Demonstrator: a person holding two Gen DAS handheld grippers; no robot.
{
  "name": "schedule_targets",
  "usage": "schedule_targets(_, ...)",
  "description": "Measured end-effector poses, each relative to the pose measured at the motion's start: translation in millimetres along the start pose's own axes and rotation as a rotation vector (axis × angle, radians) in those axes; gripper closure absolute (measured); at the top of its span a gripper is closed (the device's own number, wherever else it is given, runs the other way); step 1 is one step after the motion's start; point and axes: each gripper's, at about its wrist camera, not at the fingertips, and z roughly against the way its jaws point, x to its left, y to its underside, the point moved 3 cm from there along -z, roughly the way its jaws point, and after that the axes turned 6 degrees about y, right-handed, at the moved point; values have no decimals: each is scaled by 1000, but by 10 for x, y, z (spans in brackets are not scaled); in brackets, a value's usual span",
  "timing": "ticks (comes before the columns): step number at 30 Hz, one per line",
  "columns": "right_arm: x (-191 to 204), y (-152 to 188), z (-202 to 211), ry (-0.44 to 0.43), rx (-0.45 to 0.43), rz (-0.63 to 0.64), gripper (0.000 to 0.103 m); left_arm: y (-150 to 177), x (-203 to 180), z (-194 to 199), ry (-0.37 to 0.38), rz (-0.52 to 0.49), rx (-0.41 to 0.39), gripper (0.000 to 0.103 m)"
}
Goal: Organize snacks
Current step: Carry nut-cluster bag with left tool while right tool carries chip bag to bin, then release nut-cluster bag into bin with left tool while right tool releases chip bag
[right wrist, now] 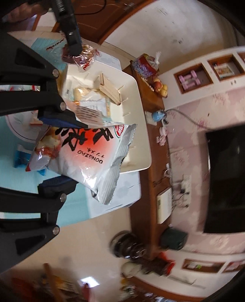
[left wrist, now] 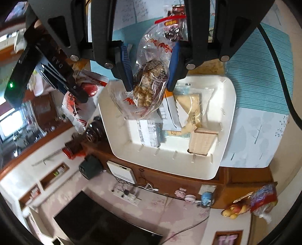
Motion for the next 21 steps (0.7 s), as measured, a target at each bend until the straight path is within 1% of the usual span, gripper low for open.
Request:
schedule_targets(5, 72, -122, -123, -27, -112, 116, 59, -53, 20, -141, -31, 39, -29, 68)
schedule_targets(8, 143, -192, -246, -19, -159, 191, 59, -100, 33, -235, -57, 49, -37, 68)
schedule_targets(11, 217, -260, -355, -9, -202, 253, 58, -165, 35, -315, -66, 54, -40, 68)
schedule_targets(17, 286, -342, -528, -36, -192, 283, 58, -266, 6, -350, -85, 34, -67, 68)
schedule_targets(21, 291, -345, -674, -34, -140, 292, 56, -291, 6, -320, -100, 28, -89, 67)
